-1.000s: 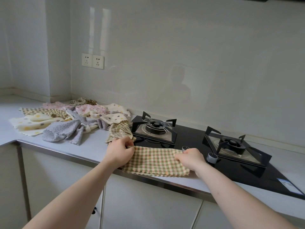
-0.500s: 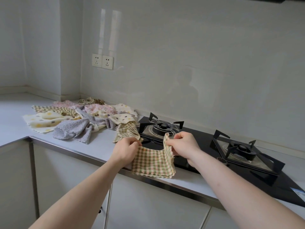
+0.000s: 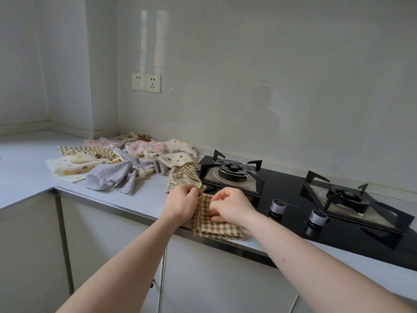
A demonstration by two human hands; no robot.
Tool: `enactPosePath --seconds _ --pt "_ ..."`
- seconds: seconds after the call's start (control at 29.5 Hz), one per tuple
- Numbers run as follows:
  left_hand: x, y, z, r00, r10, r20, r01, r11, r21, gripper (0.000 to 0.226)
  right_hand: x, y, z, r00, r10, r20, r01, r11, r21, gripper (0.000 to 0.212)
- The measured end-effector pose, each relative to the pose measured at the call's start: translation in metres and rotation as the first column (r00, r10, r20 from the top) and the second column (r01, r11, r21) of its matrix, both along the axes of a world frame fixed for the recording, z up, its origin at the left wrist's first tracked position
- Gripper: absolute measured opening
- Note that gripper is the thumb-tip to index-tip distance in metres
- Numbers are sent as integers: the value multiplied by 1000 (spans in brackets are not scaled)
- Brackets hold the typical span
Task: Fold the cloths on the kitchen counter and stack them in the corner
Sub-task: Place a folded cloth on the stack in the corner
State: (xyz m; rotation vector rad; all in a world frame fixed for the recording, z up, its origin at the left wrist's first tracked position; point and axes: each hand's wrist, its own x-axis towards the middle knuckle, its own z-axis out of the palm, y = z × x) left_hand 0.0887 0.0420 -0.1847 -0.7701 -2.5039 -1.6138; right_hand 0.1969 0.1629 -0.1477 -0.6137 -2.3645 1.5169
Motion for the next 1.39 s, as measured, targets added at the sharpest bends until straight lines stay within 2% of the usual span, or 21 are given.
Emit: enactPosePath --seconds 0.1,0.2,0.27,0.44,0.58,0.61,0.64,0.71,0.78,0.92,1.05,1.19,1.29,1.39 --pt "0 -1 -1 1000 -9 -3 9 1000 1 35 7 11 -2 996 -45 -71 48 997 53 13" --pt "-1 -2 -1 999 -52 5 52 998 -36 20 19 27 1 980 -137 -145 179 926 332 12" --pt "-2 -2 -3 998 -62 -6 62 997 -48 19 24 36 -3 978 -163 -130 204 883 423 18" --pt "-3 -1 -5 996 -85 -6 85 996 25 14 25 47 -14 985 -165 56 138 933 331 51" --pt "-3 -2 -4 993 -112 -27 114 991 65 18 9 48 -6 989 -110 102 91 981 169 86" --pt "-3 -2 -4 993 -112 -30 114 991 74 19 6 49 -4 989 -99 106 84 987 134 85" --pt "-3 -3 -4 993 -113 -30 115 990 84 19 3 49 -2 989 -92 117 77 989 125 74" --pt "-3 -3 -4 993 -118 -31 120 989 91 20 2 51 3 988 -77 135 63 992 108 38" --pt "-2 -3 -3 994 -108 -32 111 990 89 19 3 56 5 984 -76 163 58 992 112 18" --pt "1 1 -4 997 -58 -50 57 998 -13 18 8 61 7 981 -19 194 -4 993 114 19" --pt "-3 3 -5 996 -20 -91 12 997 -82 19 9 64 1 998 -6 67 -4 990 141 12" --pt "0 0 -6 987 -4 -160 -1 999 -34 5 9 62 -7 994 -78 -76 99 939 329 18" --pt "3 -2 -6 982 26 -186 -17 998 52 5 8 55 -9 977 -43 -209 118 925 361 29" --pt "5 -3 -6 978 -1 -208 20 996 92 10 9 52 -13 970 -5 -243 129 858 497 37"
